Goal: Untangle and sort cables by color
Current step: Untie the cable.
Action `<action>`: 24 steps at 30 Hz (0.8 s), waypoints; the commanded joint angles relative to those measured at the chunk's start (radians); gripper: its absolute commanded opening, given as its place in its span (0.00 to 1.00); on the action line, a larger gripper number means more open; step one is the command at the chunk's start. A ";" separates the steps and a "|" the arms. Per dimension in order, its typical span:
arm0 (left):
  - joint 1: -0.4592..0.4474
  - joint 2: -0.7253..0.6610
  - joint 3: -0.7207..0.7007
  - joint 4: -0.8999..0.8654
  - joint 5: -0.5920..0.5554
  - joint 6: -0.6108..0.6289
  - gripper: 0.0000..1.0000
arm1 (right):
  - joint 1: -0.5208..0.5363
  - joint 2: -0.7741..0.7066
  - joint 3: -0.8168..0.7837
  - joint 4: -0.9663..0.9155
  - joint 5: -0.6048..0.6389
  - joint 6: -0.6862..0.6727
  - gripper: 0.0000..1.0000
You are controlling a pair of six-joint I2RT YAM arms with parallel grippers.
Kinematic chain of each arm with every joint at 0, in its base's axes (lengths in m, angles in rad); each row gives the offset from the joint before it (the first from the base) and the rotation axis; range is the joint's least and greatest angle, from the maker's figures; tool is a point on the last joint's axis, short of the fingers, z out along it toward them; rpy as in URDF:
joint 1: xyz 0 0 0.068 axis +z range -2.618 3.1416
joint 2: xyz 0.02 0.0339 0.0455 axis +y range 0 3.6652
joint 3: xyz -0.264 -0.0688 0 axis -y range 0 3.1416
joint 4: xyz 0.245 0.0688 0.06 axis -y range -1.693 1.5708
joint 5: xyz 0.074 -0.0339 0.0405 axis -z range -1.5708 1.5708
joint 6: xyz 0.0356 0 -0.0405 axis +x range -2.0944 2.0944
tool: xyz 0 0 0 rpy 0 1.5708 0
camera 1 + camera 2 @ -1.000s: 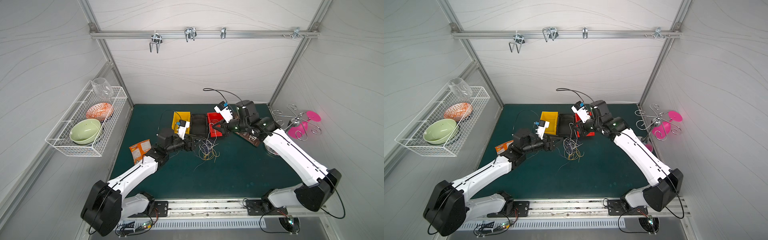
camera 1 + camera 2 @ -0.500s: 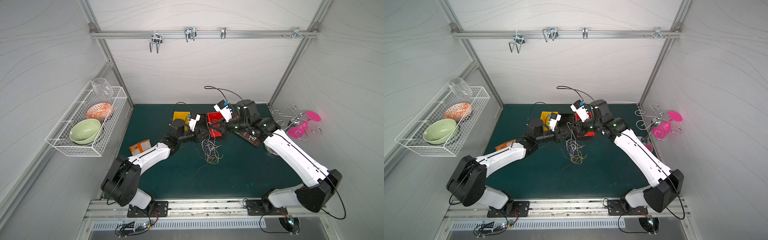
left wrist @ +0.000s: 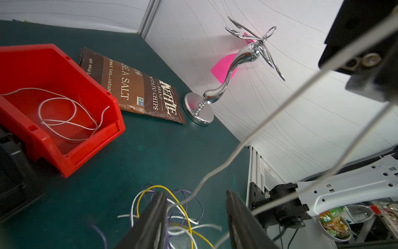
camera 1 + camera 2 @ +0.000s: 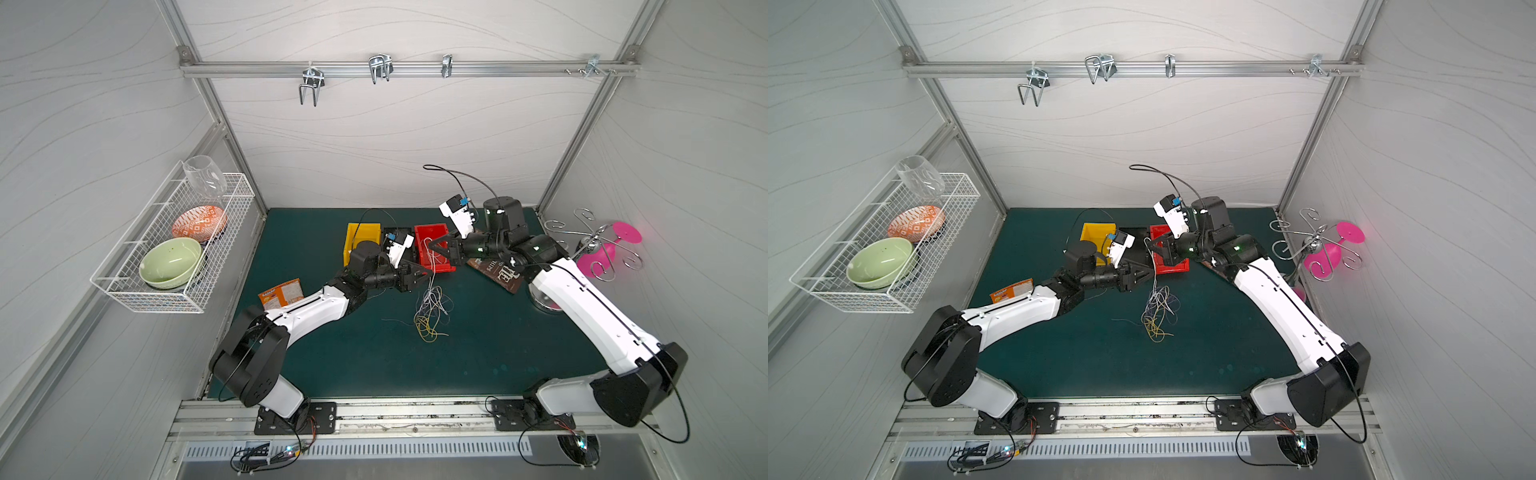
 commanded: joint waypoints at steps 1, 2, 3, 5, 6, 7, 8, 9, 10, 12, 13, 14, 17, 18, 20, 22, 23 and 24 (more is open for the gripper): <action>-0.001 -0.062 -0.014 0.020 -0.081 0.037 0.49 | -0.012 -0.035 0.011 -0.018 0.003 -0.022 0.00; -0.001 -0.076 -0.023 0.020 -0.092 0.044 0.50 | -0.011 -0.035 0.009 -0.019 -0.004 -0.024 0.00; -0.002 -0.084 -0.028 0.020 -0.093 0.050 0.50 | -0.012 -0.034 0.008 -0.017 -0.009 -0.025 0.00; -0.003 -0.088 -0.026 0.020 -0.060 0.061 0.53 | -0.010 -0.030 0.007 -0.007 -0.040 -0.017 0.00; -0.003 -0.083 -0.020 0.026 -0.039 0.060 0.53 | -0.010 -0.029 0.005 -0.001 -0.049 -0.014 0.00; -0.004 -0.074 -0.013 0.033 -0.017 0.056 0.54 | -0.009 -0.026 0.004 0.004 -0.059 -0.009 0.00; -0.010 -0.062 -0.004 0.036 -0.007 0.055 0.54 | -0.008 -0.024 0.006 0.007 -0.064 -0.007 0.00; -0.017 -0.053 0.004 0.032 -0.004 0.058 0.54 | -0.008 -0.023 0.006 0.009 -0.066 -0.006 0.00; -0.026 -0.038 0.018 0.027 -0.005 0.065 0.54 | -0.007 -0.022 0.006 0.011 -0.067 -0.004 0.00; -0.038 -0.006 0.045 0.020 -0.009 0.071 0.54 | -0.004 -0.024 0.006 0.013 -0.070 -0.002 0.00; -0.044 0.012 0.061 0.020 -0.019 0.073 0.54 | -0.002 -0.024 0.007 0.014 -0.072 -0.001 0.00; -0.046 0.029 0.074 -0.022 -0.033 0.073 0.53 | -0.001 -0.024 0.007 0.014 -0.075 0.000 0.00; -0.047 0.057 0.087 -0.030 -0.078 0.068 0.53 | 0.001 -0.030 0.005 0.010 -0.077 0.003 0.00; -0.046 0.059 0.087 -0.030 -0.093 0.067 0.53 | 0.001 -0.033 0.003 0.010 -0.076 0.002 0.00; -0.046 0.057 0.086 -0.047 -0.129 0.074 0.53 | 0.001 -0.040 0.002 0.004 -0.068 0.002 0.00; -0.046 0.049 0.080 -0.061 -0.155 0.085 0.53 | -0.001 -0.043 0.000 -0.001 -0.059 0.003 0.00; -0.046 0.046 0.077 -0.062 -0.162 0.091 0.53 | -0.001 -0.046 -0.001 -0.003 -0.061 0.000 0.00; -0.046 0.046 0.076 -0.066 -0.165 0.095 0.54 | 0.000 -0.045 0.000 -0.002 -0.068 0.003 0.00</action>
